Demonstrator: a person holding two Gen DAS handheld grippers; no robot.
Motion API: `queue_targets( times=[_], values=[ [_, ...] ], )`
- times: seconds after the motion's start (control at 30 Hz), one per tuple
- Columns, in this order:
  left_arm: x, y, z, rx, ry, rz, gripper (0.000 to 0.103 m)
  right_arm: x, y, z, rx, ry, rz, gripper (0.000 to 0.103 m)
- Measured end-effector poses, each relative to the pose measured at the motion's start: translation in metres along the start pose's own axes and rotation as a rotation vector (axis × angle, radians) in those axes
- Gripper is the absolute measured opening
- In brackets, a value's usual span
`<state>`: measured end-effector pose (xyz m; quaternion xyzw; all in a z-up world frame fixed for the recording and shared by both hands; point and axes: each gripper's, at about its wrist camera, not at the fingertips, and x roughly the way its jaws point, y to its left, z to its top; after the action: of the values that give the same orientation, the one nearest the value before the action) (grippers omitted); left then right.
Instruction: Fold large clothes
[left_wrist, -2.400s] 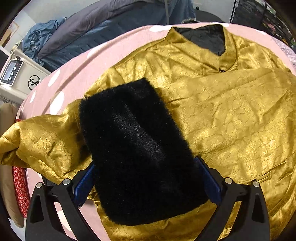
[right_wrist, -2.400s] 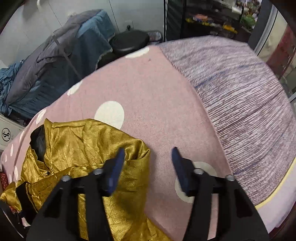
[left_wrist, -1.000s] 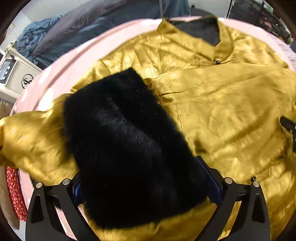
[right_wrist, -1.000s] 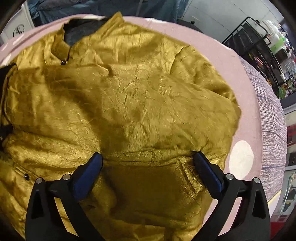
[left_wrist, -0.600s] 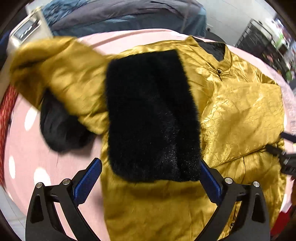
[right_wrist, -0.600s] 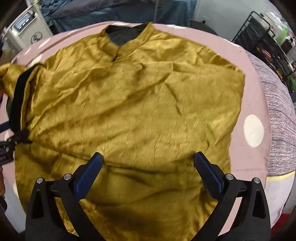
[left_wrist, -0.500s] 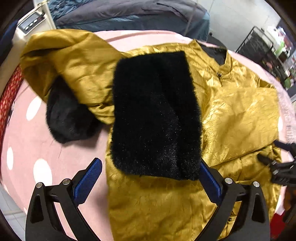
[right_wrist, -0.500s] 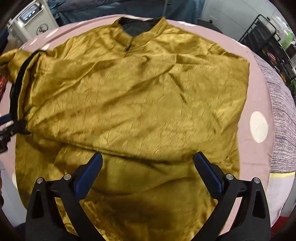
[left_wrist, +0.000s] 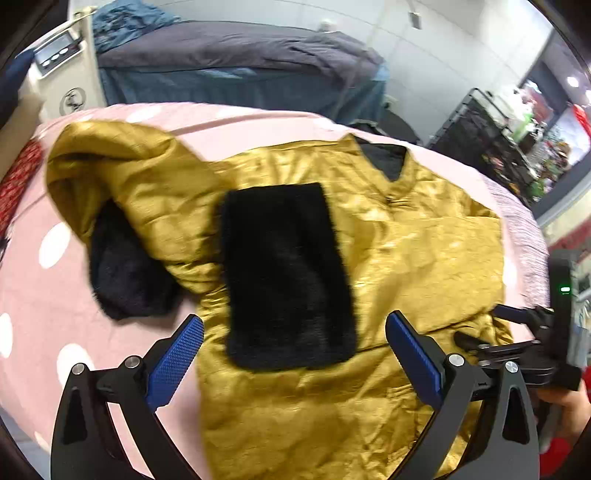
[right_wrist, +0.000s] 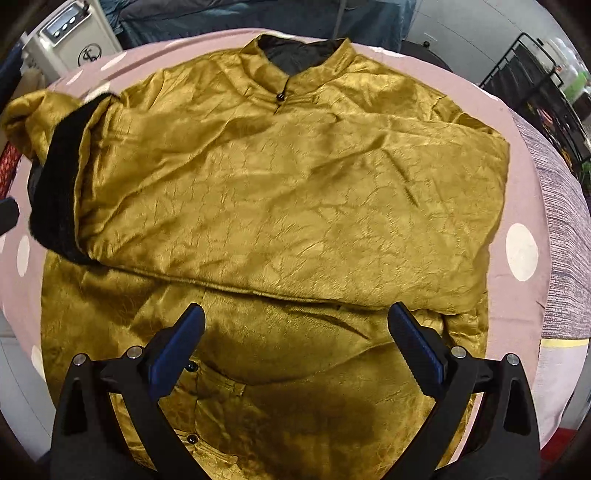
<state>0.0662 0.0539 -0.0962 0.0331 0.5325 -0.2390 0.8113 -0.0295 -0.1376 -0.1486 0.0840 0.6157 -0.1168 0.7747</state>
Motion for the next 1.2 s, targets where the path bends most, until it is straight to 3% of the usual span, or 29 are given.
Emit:
queue_targets(
  times=[0.1, 0.3, 0.43, 0.57, 0.67, 0.83, 0.93, 1.0, 1.1, 1.2],
  values=[
    [0.0, 0.023, -0.012, -0.066, 0.022, 0.049, 0.097, -0.004, -0.007, -0.008, 0.017, 0.001, 0.006, 0.098],
    [0.002, 0.08, -0.036, -0.165, 0.069, 0.166, 0.097, 0.016, 0.0, -0.048, -0.006, 0.091, -0.004, 0.098],
    [-0.002, 0.117, -0.037, -0.244, 0.061, 0.212, 0.097, 0.02, 0.007, -0.058, -0.019, 0.112, -0.008, 0.098],
    [0.002, 0.144, -0.024, -0.316, 0.036, 0.2, 0.097, 0.017, 0.018, -0.054, -0.041, 0.116, 0.01, 0.098],
    [0.016, 0.153, -0.003, -0.307, 0.028, 0.203, 0.096, 0.012, 0.026, -0.048, -0.042, 0.104, 0.012, 0.098],
    [0.056, 0.167, 0.026, -0.31, 0.07, 0.138, 0.091, 0.003, 0.043, -0.044, -0.055, 0.096, -0.007, 0.098],
    [0.078, 0.173, 0.033, -0.334, 0.109, 0.068, 0.068, 0.0, 0.05, -0.05, -0.055, 0.104, -0.027, 0.098],
    [0.081, 0.173, 0.036, -0.319, 0.113, 0.079, 0.045, 0.001, 0.056, -0.052, -0.054, 0.111, -0.038, 0.098],
    [0.056, 0.173, 0.044, -0.21, 0.038, 0.189, 0.021, 0.0, 0.064, -0.061, -0.049, 0.121, -0.061, 0.098],
    [0.012, 0.19, 0.049, -0.154, -0.063, 0.363, 0.016, 0.002, 0.062, -0.061, -0.033, 0.126, -0.058, 0.098]
  ],
)
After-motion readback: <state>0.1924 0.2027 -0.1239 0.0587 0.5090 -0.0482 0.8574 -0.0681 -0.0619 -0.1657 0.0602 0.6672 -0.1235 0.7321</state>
